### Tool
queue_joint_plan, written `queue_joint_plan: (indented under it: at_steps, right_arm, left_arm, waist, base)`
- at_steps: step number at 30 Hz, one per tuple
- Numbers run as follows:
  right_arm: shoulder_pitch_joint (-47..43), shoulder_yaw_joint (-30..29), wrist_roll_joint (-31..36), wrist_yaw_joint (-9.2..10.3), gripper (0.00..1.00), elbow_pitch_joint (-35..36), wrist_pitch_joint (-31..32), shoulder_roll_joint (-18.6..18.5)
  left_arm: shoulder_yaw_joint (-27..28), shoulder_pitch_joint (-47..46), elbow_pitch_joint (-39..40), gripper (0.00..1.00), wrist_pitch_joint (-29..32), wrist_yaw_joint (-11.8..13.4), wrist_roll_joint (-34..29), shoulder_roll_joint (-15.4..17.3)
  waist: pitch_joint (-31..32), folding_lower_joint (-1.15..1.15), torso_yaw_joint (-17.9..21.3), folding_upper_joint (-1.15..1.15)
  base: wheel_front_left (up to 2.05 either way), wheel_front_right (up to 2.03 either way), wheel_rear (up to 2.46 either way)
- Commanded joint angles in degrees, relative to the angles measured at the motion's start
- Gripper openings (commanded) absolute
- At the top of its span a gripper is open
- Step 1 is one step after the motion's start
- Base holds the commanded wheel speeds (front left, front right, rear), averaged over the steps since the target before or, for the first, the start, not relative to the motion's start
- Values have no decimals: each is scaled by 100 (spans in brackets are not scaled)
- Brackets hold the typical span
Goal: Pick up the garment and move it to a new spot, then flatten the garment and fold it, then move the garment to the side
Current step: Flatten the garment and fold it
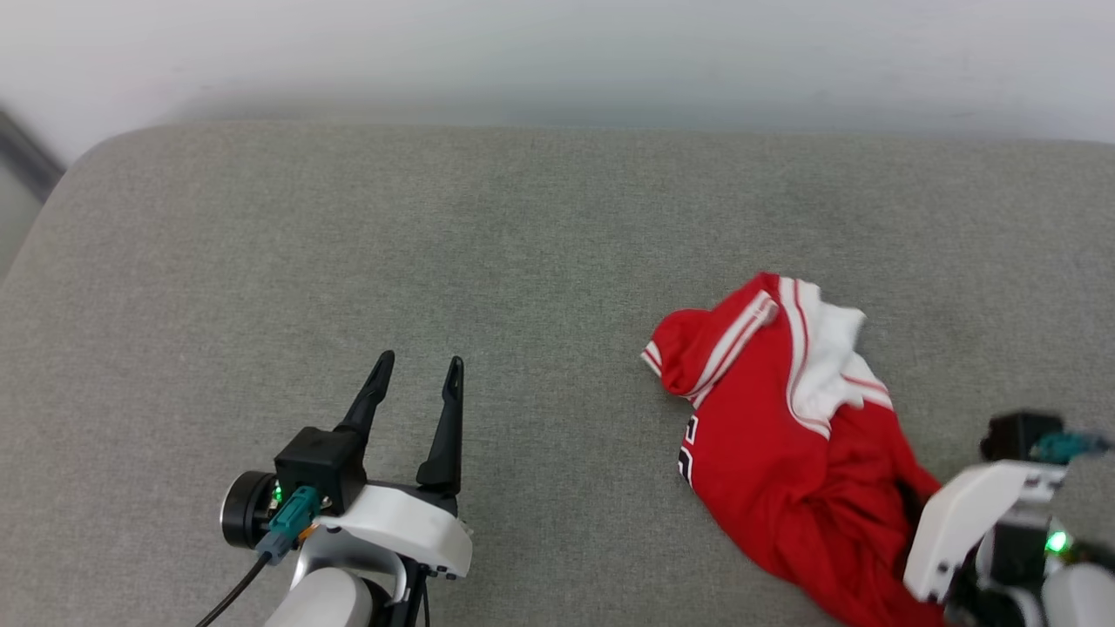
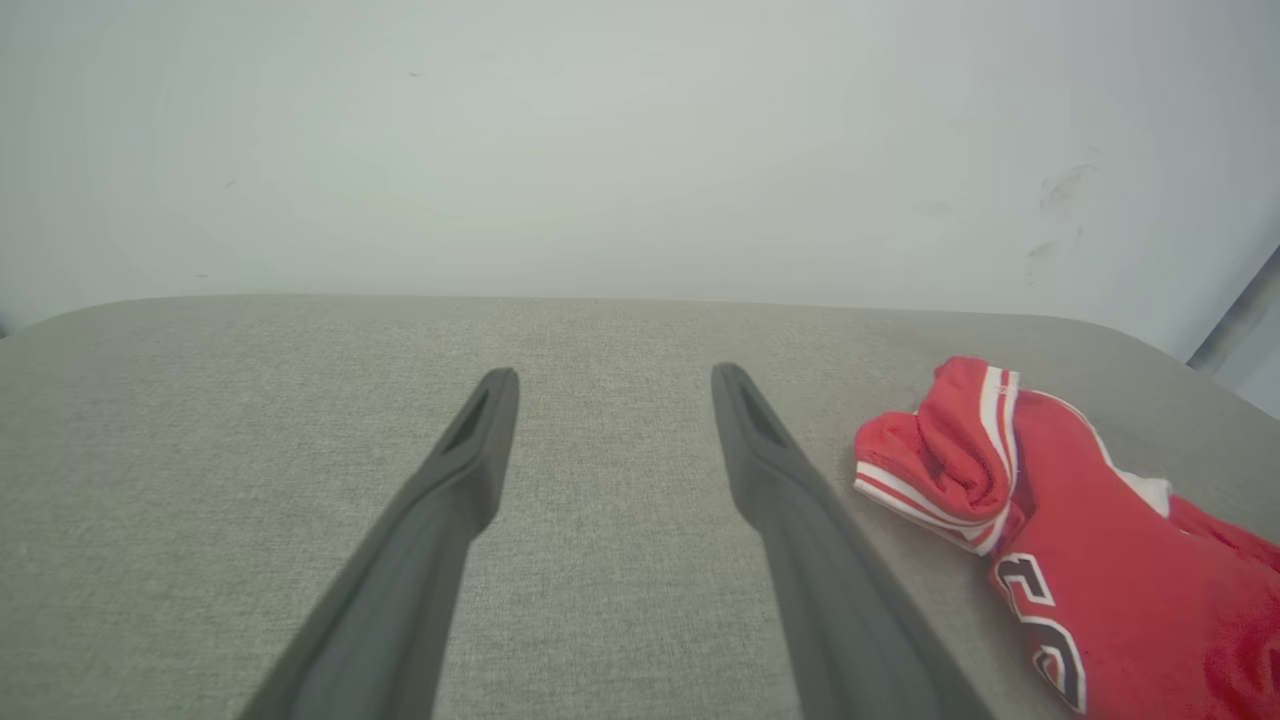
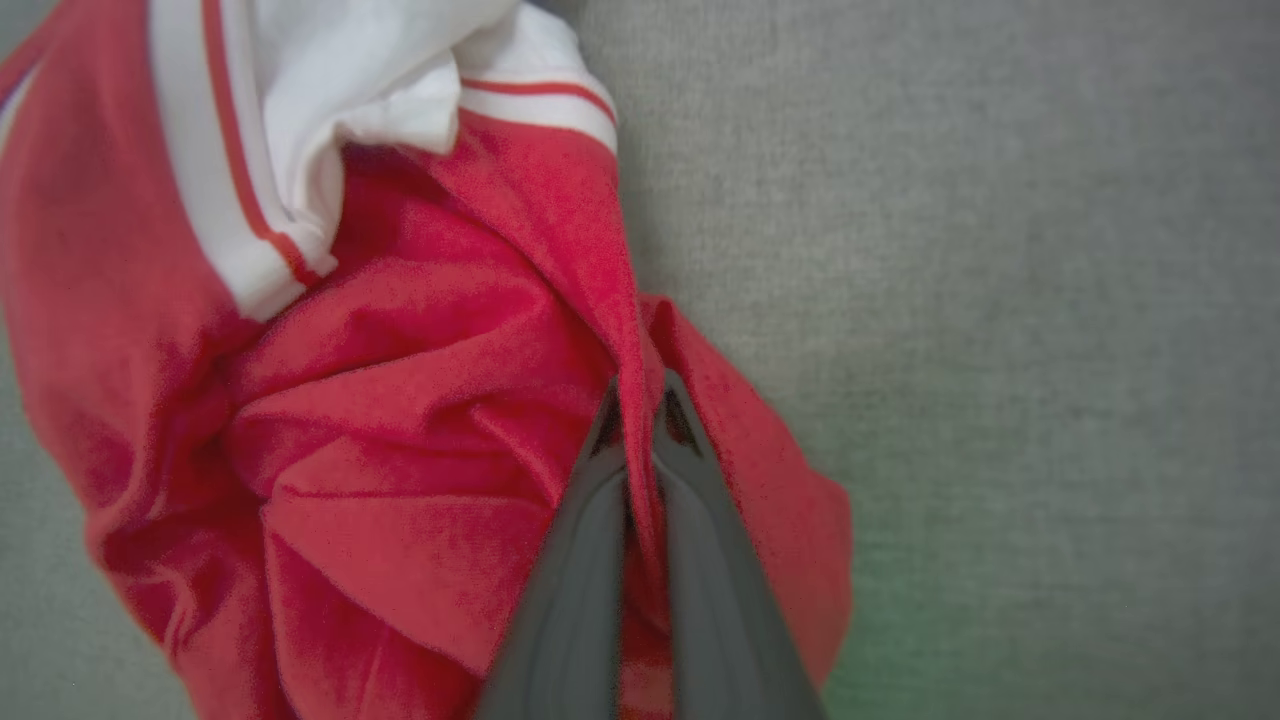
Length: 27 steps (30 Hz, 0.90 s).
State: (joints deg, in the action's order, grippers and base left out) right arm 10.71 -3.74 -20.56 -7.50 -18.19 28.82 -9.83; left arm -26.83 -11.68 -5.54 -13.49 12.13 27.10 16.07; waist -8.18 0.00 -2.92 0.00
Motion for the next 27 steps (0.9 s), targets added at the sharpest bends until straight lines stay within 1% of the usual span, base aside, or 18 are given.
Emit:
queue_joint_plan:
  at_steps: [1,2,3,4,9,11,14,17,18,21,23,27]
  right_arm:
    - [-108,-67,73,2,0,-8,31,90]
    - [-279,-137,118,2,12,-45,64,224]
    - [-422,-188,149,3,34,-82,84,334]
    - [-663,-291,299,4,100,-27,-272,524]
    - [-761,-455,434,2,100,329,-1397,652]
    - [-846,-511,505,2,100,487,-1742,678]
    - [-877,-568,557,2,100,689,-1921,694]
    - [-715,-560,628,2,100,771,-1720,698]
    - [-418,-428,614,2,100,734,-1229,581]
    - [-93,-257,491,2,100,517,-645,373]
    - [171,-103,391,2,100,344,-285,219]
    - [636,132,170,2,100,-28,208,-38]
  left_arm:
    - [21,67,15,100,7,23,46,41]
    - [26,75,21,100,13,32,39,51]
    - [34,90,24,100,13,38,44,63]
    - [36,130,35,100,42,59,63,90]
    - [15,219,31,100,89,88,82,130]
    - [14,253,43,100,103,104,82,144]
    - [13,339,69,100,108,140,107,163]
    - [10,368,110,100,118,162,116,181]
    - [-12,372,134,100,138,177,106,188]
    - [-56,280,155,100,149,147,84,172]
    - [-88,203,173,100,142,110,77,149]
    - [-138,83,141,100,107,90,46,79]
  waist:
    - [3,0,15,0]
    - [9,0,34,0]
    - [19,0,55,0]
    - [61,0,97,0]
    - [233,0,130,0]
    - [303,0,143,0]
    - [396,0,168,0]
    - [443,0,177,0]
    - [448,0,168,0]
    - [397,0,85,0]
    - [318,0,-9,0]
    - [131,0,-264,0]
  base:
    - [0,0,0]
    - [0,0,0]
    - [0,0,0]
    - [0,0,0]
    - [0,0,0]
    - [0,0,0]
    - [0,0,0]
    - [0,0,0]
    - [0,0,0]
    - [0,0,0]
    - [0,0,0]
    - [0,0,0]
